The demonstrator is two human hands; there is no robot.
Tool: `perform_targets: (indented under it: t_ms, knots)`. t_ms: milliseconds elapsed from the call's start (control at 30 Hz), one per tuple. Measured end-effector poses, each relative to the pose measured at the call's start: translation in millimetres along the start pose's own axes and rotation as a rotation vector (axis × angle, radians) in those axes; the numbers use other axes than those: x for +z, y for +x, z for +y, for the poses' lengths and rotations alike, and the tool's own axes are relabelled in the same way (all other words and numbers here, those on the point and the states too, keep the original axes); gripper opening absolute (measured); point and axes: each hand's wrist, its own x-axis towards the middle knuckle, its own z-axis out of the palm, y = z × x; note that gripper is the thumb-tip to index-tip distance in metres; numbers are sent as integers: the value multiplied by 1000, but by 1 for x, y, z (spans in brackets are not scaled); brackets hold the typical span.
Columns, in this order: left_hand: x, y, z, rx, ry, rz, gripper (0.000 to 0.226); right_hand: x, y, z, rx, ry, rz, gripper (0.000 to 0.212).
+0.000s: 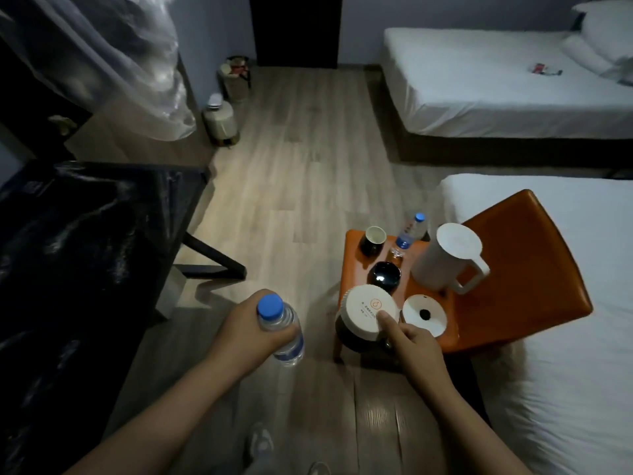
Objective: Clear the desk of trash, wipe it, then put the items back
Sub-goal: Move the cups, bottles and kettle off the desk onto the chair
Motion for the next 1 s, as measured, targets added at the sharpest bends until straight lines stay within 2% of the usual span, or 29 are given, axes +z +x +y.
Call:
perform_targets:
  t_ms: [233,367,533,600,800,1000]
  knots:
    - [35,56,22,47,1,-98,28,-27,24,14,78,56,88,55]
    - [50,99,29,72,45,-163,29,-32,54,18,137,70,128,45]
    - [70,157,39,94,63,-232,28,-29,96,28,200,81,195,66]
    - [77,177,40,101,73,-262,28,-27,110,36,228,75,216,68]
    - [110,221,35,97,100,-344,30,-30,132,50,334,100,283,51]
    - [157,249,31,35,111,-390,29,-48,166,81,392,95,284,52]
